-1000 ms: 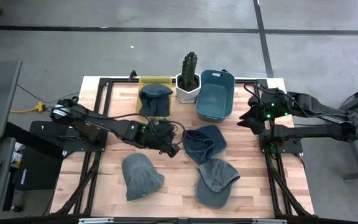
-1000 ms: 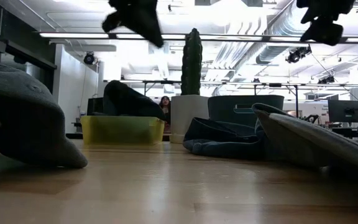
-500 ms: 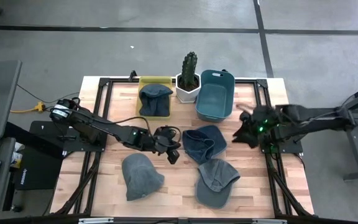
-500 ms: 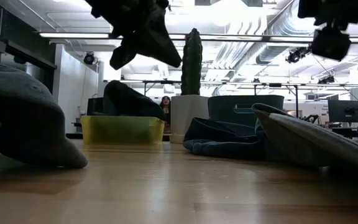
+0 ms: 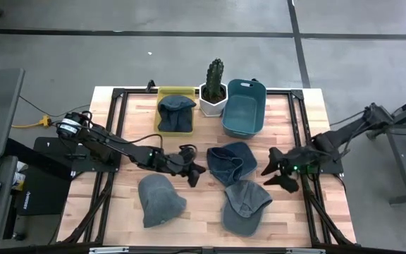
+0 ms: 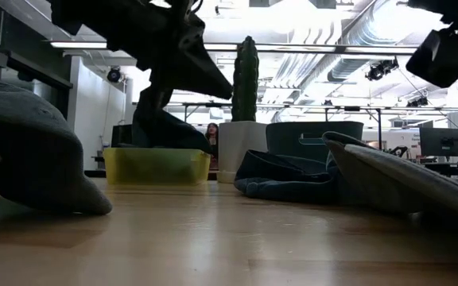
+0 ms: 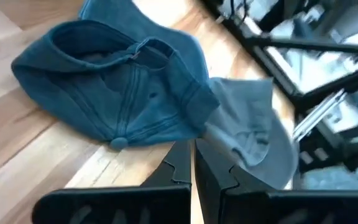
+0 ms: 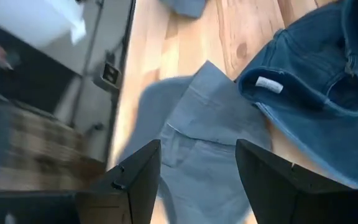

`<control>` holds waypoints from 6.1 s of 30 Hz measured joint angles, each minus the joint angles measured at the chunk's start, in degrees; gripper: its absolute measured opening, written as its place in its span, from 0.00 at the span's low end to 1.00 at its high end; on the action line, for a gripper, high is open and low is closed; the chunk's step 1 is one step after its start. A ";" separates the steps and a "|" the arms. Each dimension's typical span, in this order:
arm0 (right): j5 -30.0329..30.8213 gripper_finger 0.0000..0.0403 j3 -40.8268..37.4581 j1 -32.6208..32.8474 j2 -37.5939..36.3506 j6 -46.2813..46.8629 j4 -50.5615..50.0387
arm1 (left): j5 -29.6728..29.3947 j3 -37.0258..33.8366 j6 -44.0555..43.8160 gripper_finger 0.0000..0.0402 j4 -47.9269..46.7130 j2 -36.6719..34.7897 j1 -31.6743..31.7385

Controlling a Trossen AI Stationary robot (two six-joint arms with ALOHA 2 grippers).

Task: Pick & Place hat
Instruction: Put the blue cap into the yellow bin

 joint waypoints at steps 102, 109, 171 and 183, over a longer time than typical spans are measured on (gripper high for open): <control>8.10 0.01 32.89 -7.72 38.03 -22.10 -18.05 | 3.12 -0.94 16.92 0.00 -22.14 -21.02 1.92; 3.20 0.01 40.56 -11.27 38.01 -21.36 -23.59 | 4.14 -0.96 20.79 0.00 -24.34 -23.27 1.92; -20.84 0.01 45.92 -29.77 37.60 -19.40 -7.19 | -4.57 -0.87 44.76 0.68 -15.36 -29.18 1.95; -22.22 0.01 45.86 -30.26 38.36 -18.22 -1.83 | -4.84 -0.92 44.89 0.68 -10.60 -29.18 1.97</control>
